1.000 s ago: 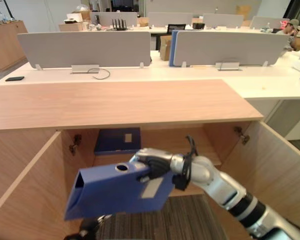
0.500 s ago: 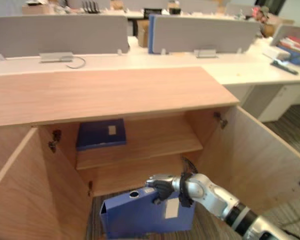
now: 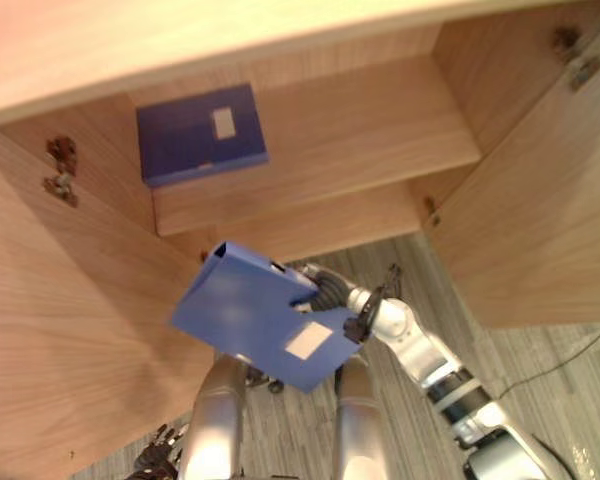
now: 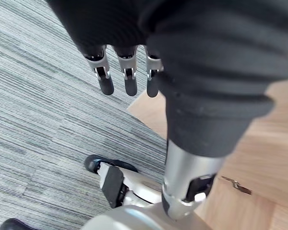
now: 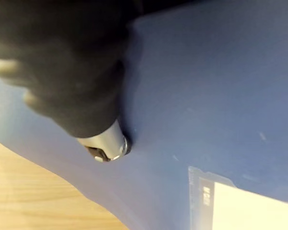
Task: Walk over to the cabinet, pick up the folder, carry it to the office cabinet, place the folder inside the office cabinet, then close the office cabinet door
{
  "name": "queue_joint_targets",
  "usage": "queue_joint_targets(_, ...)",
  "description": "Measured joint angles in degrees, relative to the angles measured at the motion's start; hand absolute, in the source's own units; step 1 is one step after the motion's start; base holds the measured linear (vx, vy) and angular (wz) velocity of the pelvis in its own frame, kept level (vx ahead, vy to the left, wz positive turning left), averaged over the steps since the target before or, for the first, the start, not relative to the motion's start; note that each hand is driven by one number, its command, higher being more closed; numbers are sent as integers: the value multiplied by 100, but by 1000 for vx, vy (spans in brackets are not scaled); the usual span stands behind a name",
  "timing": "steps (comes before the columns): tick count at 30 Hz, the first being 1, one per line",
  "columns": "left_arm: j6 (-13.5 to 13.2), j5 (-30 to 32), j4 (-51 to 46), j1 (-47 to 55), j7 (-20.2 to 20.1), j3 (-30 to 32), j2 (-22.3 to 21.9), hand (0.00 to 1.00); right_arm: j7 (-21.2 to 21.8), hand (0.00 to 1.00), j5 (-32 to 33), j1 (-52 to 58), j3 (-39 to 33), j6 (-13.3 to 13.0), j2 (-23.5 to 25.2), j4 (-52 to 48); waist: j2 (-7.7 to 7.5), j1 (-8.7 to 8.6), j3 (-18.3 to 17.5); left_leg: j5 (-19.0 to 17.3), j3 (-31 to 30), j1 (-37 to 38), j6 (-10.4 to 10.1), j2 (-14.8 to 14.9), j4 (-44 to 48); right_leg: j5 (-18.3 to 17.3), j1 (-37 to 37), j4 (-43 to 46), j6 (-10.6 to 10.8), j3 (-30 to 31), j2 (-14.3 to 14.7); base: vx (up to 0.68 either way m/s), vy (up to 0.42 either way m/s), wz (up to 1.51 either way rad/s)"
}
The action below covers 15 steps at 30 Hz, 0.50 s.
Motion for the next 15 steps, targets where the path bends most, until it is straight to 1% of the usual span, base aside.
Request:
queue_joint_targets(2,-1,2,16,-46,9,-1,6,0,-51,100,173,-70,-89,24,20,75,-2,6,85,-48,13,-270,50,7,167,-37,-250,160,31,52,-2,-57,120,-5)
queue_joint_targets(4,-3,2,65,-103,18,-4,17,0,-108,100,572,-75,-421,68,100,287,-4,38,210,-94,6,-473,106,11,322,-65,-415,267,75,65,-15,-70,147,4)
queue_joint_targets(6,0,21,94,-105,19,-18,32,0,-234,100,1125,-67,-755,100,201,468,-7,45,227,-106,0,-589,125,-6,350,-74,-498,259,76,55,-45,-67,127,8)
queue_joint_targets(7,3,52,120,-105,19,-38,48,0,-347,100,1648,-68,-1022,101,283,580,-5,44,228,-110,-17,-654,133,-40,354,-75,-528,240,78,12,-103,-35,82,13)
queue_joint_targets(8,4,72,124,-105,19,-39,51,0,-396,100,1840,-75,-1141,101,337,632,-5,45,228,-112,-41,-678,136,-57,357,-76,-531,229,81,-9,-118,-36,105,20)
queue_joint_targets(9,5,97,125,-106,20,-48,56,0,-552,100,2261,-78,-1319,101,432,675,-2,54,229,-113,-96,-726,140,-96,361,-80,-526,207,88,-61,-162,-13,60,18)
queue_joint_targets(11,5,139,134,-111,34,-149,103,0,-704,100,2759,-151,-1543,100,648,699,4,63,239,-113,-199,-811,150,-120,379,-80,-494,151,89,-183,-209,-7,62,22)
queue_joint_targets(13,6,178,151,-136,57,-237,125,0,-739,100,3326,-212,-1573,100,769,780,11,70,259,-114,-280,-814,152,-197,384,-105,-427,154,131,-283,-290,14,28,29)
queue_joint_targets(15,6,206,135,-158,101,-306,121,0,-803,100,3825,-310,-1578,100,1044,803,11,116,259,-121,-317,-812,160,-248,385,-160,-365,164,163,-376,-379,33,10,29)
